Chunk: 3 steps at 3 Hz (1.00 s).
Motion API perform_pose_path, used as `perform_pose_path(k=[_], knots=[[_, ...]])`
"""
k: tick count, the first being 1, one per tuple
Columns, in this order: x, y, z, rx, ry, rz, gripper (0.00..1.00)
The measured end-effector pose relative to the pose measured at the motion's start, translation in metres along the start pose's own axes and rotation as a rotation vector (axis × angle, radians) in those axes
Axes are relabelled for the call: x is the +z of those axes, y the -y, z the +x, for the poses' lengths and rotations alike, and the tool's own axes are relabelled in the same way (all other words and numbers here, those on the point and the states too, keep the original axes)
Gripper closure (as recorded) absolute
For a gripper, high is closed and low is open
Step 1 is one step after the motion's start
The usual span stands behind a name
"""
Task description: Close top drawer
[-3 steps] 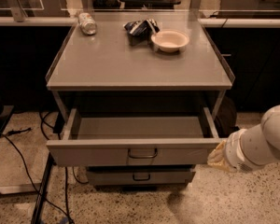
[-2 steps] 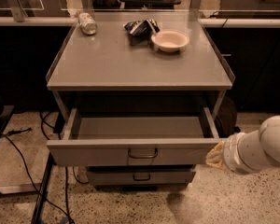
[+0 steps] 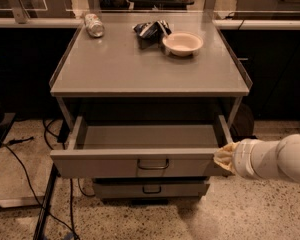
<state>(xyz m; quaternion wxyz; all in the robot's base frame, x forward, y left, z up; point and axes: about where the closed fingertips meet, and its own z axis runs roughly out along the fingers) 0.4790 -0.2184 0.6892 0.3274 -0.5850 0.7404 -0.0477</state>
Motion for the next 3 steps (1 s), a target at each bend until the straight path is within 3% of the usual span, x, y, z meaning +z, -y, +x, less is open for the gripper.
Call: perform_pose_path(k=[3], knots=[[0.027,0.026,-0.002,0.002,0.072,0.052,1.0]])
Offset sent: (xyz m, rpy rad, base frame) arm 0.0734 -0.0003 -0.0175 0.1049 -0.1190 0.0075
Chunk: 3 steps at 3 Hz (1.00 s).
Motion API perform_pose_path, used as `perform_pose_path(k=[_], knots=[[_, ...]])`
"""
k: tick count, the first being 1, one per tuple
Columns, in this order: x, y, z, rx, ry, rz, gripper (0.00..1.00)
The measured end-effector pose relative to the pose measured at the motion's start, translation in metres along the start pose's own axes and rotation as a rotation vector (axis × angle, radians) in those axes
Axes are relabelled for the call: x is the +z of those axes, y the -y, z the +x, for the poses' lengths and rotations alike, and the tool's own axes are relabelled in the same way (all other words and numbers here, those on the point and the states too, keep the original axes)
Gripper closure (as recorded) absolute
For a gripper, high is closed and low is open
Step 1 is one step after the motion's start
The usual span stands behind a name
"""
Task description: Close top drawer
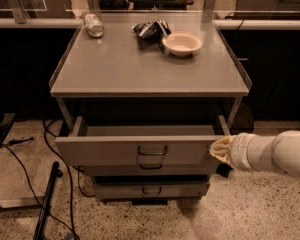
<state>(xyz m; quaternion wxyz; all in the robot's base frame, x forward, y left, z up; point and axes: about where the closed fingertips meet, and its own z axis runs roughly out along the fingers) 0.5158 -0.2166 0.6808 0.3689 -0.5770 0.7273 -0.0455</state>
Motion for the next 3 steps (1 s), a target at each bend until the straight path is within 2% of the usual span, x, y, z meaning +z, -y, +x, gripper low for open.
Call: perform_pose_path(k=[1,2,3], knots=[[0.025,0.014,0.005,0.003,-0.001,-0.008,1.0],[0.056,0.024,0.013,0.004,-0.035,-0.064,1.0],[0.096,0.019,0.015,-0.021,-0.075,-0.185,1.0]])
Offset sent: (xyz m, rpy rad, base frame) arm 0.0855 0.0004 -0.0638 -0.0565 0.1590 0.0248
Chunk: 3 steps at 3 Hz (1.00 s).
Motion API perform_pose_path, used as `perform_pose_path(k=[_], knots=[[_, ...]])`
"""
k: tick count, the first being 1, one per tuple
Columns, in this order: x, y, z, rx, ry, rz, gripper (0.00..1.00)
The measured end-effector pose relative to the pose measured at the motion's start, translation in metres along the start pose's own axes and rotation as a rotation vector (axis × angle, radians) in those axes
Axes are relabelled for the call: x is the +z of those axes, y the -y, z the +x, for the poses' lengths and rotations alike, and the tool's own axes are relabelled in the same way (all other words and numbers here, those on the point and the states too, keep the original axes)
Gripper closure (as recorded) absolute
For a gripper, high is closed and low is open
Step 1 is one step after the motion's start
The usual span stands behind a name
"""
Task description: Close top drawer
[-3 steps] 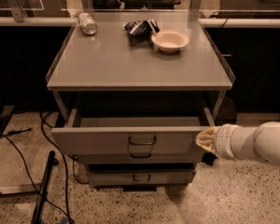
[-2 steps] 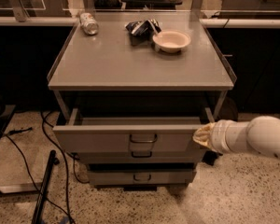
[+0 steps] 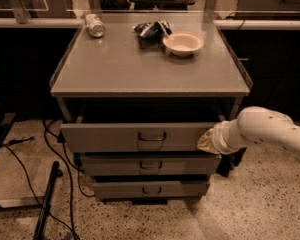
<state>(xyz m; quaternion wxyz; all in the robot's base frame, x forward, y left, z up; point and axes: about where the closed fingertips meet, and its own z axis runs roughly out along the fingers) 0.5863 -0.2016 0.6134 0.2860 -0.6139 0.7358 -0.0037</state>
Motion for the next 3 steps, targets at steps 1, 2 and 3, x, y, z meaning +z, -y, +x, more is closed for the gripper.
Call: perform_pose_path(k=[1,2,3], knots=[[0.02,-0.003,-0.006,-0.021,-0.002,-0.055,1.0],[0.032,-0.001,-0.017,-0.041,0.019,-0.073,1.0],[0.035,0.005,-0.029,-0.058,0.04,-0.064,1.0]])
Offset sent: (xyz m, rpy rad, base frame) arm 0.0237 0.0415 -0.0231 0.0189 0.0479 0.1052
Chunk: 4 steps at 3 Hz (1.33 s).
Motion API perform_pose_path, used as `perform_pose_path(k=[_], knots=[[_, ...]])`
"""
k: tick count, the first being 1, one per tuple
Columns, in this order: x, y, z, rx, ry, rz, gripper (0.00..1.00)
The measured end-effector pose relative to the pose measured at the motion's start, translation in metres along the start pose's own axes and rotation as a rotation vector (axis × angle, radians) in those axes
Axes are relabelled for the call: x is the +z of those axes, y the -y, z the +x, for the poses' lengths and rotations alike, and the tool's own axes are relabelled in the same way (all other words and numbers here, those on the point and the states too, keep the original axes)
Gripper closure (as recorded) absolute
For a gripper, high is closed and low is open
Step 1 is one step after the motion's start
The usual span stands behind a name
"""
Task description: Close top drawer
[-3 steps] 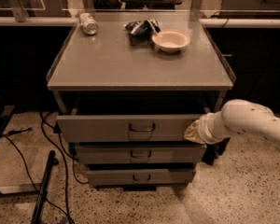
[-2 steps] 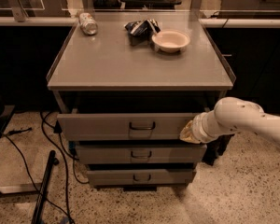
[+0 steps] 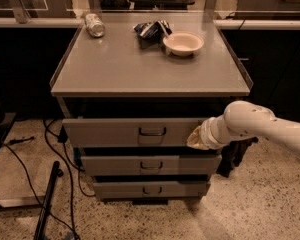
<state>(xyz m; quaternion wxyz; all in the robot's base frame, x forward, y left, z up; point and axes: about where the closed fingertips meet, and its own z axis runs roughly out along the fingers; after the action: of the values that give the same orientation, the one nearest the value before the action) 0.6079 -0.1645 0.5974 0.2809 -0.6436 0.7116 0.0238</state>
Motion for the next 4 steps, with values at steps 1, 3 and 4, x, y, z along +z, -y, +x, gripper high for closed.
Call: perform_pose_path(k=[1,3,4], knots=[[0.0,0.009,-0.009,-0.012,0.013,0.02,1.0],[-0.002,0.023,-0.012,-0.006,0.019,0.056,1.0],[-0.019,0.007,-0.006,-0.008,0.02,0.036,1.0]])
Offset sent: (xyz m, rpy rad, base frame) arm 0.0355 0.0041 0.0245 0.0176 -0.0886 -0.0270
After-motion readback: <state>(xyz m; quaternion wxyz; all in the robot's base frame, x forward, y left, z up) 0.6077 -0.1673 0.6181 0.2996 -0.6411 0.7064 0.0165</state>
